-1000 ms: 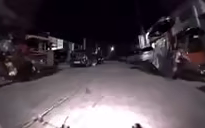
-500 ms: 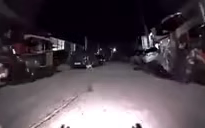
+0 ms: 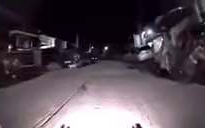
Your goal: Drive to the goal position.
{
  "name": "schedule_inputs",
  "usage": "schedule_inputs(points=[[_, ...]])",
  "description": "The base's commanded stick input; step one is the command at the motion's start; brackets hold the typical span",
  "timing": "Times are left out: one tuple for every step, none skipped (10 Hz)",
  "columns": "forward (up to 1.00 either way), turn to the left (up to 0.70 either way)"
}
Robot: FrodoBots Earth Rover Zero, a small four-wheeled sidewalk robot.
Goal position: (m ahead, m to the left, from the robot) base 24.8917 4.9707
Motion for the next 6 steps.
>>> schedule_inputs(points=[[0.85,-0.34],[0.85,-0.34],[0.85,-0.34],[0.85,-0.34],[0.85,-0.34],[0.85,-0.27]])
